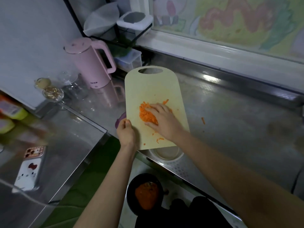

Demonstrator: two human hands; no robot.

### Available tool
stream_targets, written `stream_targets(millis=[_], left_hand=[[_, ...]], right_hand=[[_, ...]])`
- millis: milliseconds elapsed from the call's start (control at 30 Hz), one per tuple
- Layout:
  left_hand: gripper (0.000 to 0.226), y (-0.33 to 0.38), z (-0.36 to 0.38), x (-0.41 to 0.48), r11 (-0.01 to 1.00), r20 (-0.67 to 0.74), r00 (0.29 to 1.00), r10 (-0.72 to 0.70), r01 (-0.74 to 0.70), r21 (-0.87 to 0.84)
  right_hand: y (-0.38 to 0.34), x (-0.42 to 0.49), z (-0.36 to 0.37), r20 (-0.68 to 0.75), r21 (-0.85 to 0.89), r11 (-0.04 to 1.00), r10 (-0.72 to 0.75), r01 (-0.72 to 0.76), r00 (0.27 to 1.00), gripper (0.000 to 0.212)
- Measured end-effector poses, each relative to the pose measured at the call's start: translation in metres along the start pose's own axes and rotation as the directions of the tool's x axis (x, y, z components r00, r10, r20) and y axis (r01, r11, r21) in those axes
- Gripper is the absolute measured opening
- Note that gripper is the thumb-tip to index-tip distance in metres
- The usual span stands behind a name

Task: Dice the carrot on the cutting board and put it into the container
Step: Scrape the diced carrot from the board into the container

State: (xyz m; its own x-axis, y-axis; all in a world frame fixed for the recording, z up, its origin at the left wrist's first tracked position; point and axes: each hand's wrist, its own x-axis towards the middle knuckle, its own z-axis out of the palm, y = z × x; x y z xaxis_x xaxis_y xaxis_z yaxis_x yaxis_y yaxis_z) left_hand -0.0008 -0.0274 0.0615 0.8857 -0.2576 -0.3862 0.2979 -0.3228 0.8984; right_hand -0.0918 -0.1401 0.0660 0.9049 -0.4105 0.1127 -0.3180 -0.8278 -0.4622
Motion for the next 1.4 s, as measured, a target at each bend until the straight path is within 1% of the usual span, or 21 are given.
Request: stream_targets(millis=[100, 200, 433, 633, 800, 900, 1033, 1133, 1167, 1267, 1333, 1400], left_hand=[[0.025, -0.003, 0.000, 0.001, 1.000, -0.034, 0.999, 0.011, -0.010, 0.013], [0.026, -0.006, 0.002, 0.001, 1.000, -0.040, 0.999, 0.001, 0.000, 0.015], [0.027, -0.011, 0.004, 0.003, 1.000, -0.072, 0.997, -0.007, 0.008, 0.024], [0.025, -0.007, 0.008, -0.002, 0.999, -0.100, 0.994, 0.040, -0.040, 0.006], [0.026, -0.008, 0.007, -0.004, 0.998, -0.108, 0.992, 0.060, -0.059, 0.004], [0.026, -0.007, 0.007, -0.006, 0.998, -0.114, 0.991, 0.070, -0.069, 0.008], [0.024, -0.008, 0.008, -0.008, 0.998, -0.117, 0.991, 0.063, -0.064, -0.006], [0.024, -0.008, 0.008, -0.009, 0.997, -0.124, 0.989, 0.076, -0.078, -0.008], [0.024, -0.008, 0.008, -0.010, 0.996, -0.125, 0.989, 0.082, -0.084, -0.011], [0.025, -0.008, 0.010, -0.012, 0.995, -0.134, 0.987, 0.090, -0.096, -0.033], [0.024, -0.007, 0.011, -0.015, 0.994, -0.135, 0.986, 0.093, -0.100, -0.047], [0.024, -0.007, 0.012, -0.019, 0.993, -0.133, 0.987, 0.095, -0.103, -0.053]], right_hand=[[0.003, -0.004, 0.008, -0.010, 0.058, 0.998, 0.010, -0.009, 1.000, 0.044], [0.006, -0.014, 0.015, 0.003, 0.080, 0.997, 0.012, -0.012, 1.000, 0.039], [0.011, -0.035, 0.016, 0.036, 0.049, 0.999, -0.006, 0.004, 0.999, 0.037], [0.014, -0.058, 0.018, 0.043, 0.029, 0.999, 0.020, -0.022, 0.999, 0.035], [0.017, -0.079, 0.021, 0.041, 0.005, 1.000, 0.005, -0.005, 0.999, 0.033], [0.022, -0.093, 0.021, 0.093, -0.016, 1.000, -0.011, 0.012, 0.996, 0.036], [0.028, -0.102, 0.016, 0.064, -0.025, 0.999, -0.026, 0.028, 0.998, 0.035], [0.029, -0.100, 0.007, 0.104, -0.049, 0.997, -0.050, 0.056, 0.993, 0.043], [0.029, -0.100, 0.004, 0.110, -0.050, 0.997, -0.055, 0.061, 0.992, 0.041], [0.031, -0.097, -0.004, 0.125, -0.054, 0.993, -0.102, 0.109, 0.987, 0.025], [0.031, -0.096, -0.009, 0.177, -0.060, 0.990, -0.119, 0.131, 0.977, 0.024], [0.031, -0.095, -0.015, 0.199, -0.066, 0.991, -0.103, 0.118, 0.975, 0.027]])
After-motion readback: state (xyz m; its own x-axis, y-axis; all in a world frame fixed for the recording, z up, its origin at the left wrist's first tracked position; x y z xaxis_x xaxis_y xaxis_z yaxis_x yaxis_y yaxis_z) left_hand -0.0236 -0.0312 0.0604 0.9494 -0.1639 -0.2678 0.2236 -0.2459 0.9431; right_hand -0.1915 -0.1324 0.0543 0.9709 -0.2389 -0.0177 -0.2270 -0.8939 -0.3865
